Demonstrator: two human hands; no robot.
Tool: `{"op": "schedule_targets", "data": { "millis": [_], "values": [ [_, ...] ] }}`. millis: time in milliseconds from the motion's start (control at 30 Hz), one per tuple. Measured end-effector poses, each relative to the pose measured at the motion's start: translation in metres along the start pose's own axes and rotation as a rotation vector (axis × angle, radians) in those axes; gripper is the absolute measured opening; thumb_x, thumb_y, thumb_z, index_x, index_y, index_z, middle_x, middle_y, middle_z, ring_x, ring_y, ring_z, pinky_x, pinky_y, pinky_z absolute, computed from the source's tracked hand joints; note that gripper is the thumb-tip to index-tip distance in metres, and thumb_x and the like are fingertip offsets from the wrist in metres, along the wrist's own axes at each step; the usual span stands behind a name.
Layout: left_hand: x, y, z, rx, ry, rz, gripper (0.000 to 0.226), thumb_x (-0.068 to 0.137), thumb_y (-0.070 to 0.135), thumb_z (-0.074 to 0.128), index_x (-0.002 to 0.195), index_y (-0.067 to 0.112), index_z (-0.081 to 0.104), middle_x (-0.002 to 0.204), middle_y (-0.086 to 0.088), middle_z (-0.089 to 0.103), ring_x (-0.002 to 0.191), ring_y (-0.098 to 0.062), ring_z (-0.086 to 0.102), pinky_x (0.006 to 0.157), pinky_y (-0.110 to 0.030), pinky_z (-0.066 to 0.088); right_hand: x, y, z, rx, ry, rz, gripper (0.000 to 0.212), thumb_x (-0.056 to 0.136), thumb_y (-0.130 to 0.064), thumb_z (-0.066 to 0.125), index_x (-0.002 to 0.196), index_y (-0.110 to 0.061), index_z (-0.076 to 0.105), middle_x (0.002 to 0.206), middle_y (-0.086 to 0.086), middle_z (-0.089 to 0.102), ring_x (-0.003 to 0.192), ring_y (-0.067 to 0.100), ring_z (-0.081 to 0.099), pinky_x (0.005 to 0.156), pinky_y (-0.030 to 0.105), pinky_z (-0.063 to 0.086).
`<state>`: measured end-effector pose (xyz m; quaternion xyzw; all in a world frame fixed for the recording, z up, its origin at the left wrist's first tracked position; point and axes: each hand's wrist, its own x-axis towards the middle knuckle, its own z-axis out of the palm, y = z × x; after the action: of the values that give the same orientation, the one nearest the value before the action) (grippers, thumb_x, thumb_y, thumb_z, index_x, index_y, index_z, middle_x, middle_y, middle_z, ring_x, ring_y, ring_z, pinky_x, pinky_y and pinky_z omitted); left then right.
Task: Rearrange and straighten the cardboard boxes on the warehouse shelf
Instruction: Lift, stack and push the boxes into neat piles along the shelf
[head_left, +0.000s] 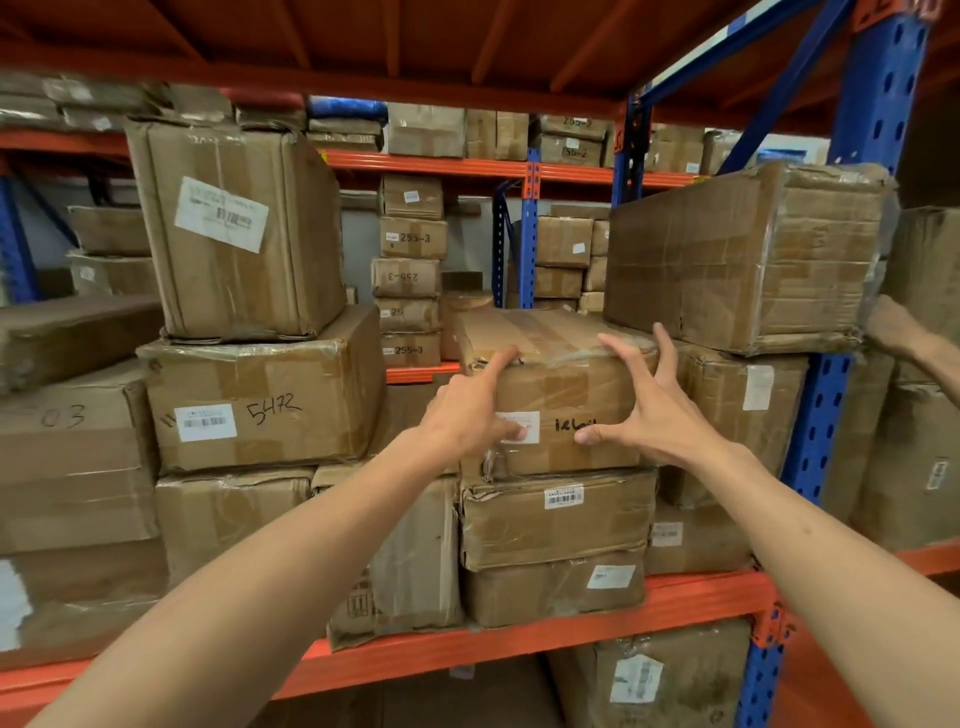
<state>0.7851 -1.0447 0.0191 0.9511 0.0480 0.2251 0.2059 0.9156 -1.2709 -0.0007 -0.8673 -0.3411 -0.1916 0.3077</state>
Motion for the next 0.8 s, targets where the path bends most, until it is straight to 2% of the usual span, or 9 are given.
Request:
{"op": "schedule_targets", "data": {
  "millis": [67,133,233,333,433,500,600,700,800],
  "values": [
    [0.005,-0.003,-0.024,0.094,-0.038,0.035,0.117,0.079,0.048,0.082,0.158,0.047,-0.004,0.125,-0.018,0.066,0.103,-0.032,0.066,0.094,-0.051,0.054,0.003,-0.012,0.000,0.029,0.105,-0.059,0.119,0.056,-0.084,0.083,0.151,-0.068,0.013,0.167,-0.015,-0.027,0.157,0.045,0.000,0.121,0.069,0.018],
    [0.010,-0.006,-0.054,0.142,0.015,0.073,0.115,0.081,0.059,0.076,0.157,0.046,-0.009,0.119,-0.014,0.069,0.096,-0.027,0.068,0.092,-0.050,0.056,0.011,-0.032,0.000,0.066,0.226,-0.124,0.112,0.063,-0.085,0.077,0.155,-0.060,0.018,0.169,-0.012,-0.018,0.158,0.039,-0.005,0.122,0.069,0.009],
    [0.018,-0.011,-0.112,0.123,0.244,0.099,0.097,0.089,0.059,0.066,0.160,0.042,0.003,0.103,-0.009,0.073,0.089,-0.025,0.070,0.090,-0.048,0.057,0.030,-0.074,0.008,0.145,0.323,-0.215,0.103,0.069,-0.079,0.074,0.156,-0.053,0.024,0.170,-0.004,-0.007,0.158,0.035,0.003,0.122,0.067,0.016],
    [0.021,-0.021,-0.175,0.171,0.525,0.139,0.080,0.095,0.049,0.062,0.160,0.033,0.017,0.092,-0.002,0.074,0.084,-0.021,0.070,0.086,-0.044,0.058,0.048,-0.121,0.027,0.303,0.290,-0.285,0.096,0.076,-0.067,0.081,0.153,-0.056,0.023,0.167,-0.008,-0.002,0.153,0.024,0.015,0.118,0.051,0.022],
    [0.021,-0.041,-0.239,0.391,0.707,0.121,0.077,0.093,0.052,0.062,0.159,0.032,0.026,0.110,-0.009,0.064,0.106,-0.031,0.062,0.087,-0.042,0.050,0.064,-0.171,0.053,0.475,0.114,-0.278,0.091,0.077,-0.070,0.080,0.146,-0.069,0.020,0.165,-0.011,0.008,0.146,0.027,0.036,0.118,0.053,0.035],
    [0.020,-0.059,-0.280,0.511,0.673,0.001,0.085,0.088,0.059,0.065,0.159,0.037,0.023,0.136,-0.020,0.049,0.127,-0.040,0.046,0.102,-0.051,0.042,0.075,-0.207,0.073,0.605,-0.020,-0.224,0.093,0.073,-0.076,0.078,0.144,-0.071,0.018,0.166,-0.012,0.012,0.145,0.027,0.041,0.116,0.053,0.041],
    [0.019,-0.093,-0.326,0.531,0.530,-0.185,0.103,0.076,0.069,0.072,0.157,0.050,0.010,0.157,-0.025,0.020,0.143,-0.048,0.020,0.112,-0.068,0.027,0.090,-0.257,0.106,0.683,-0.106,-0.180,0.108,0.069,-0.082,0.076,0.152,-0.062,0.010,0.172,-0.010,0.012,0.154,0.026,0.024,0.118,0.053,0.035],
    [0.021,-0.125,-0.353,0.385,0.393,-0.291,0.126,0.056,0.081,0.076,0.154,0.056,0.002,0.165,-0.023,0.007,0.150,-0.049,0.007,0.116,-0.065,0.021,0.105,-0.296,0.129,0.646,-0.105,-0.134,0.119,0.063,-0.086,0.076,0.151,-0.063,-0.001,0.172,-0.007,0.007,0.155,0.029,0.021,0.118,0.055,0.029],
    [0.026,-0.153,-0.359,0.290,0.266,-0.291,0.141,0.038,0.091,0.076,0.152,0.060,-0.002,0.168,-0.013,0.011,0.152,-0.039,0.015,0.120,-0.058,0.023,0.117,-0.321,0.144,0.528,-0.155,-0.034,0.141,0.048,-0.092,0.077,0.144,-0.067,-0.023,0.175,0.008,0.003,0.157,0.041,0.014,0.121,0.067,0.021]
  ]
}}
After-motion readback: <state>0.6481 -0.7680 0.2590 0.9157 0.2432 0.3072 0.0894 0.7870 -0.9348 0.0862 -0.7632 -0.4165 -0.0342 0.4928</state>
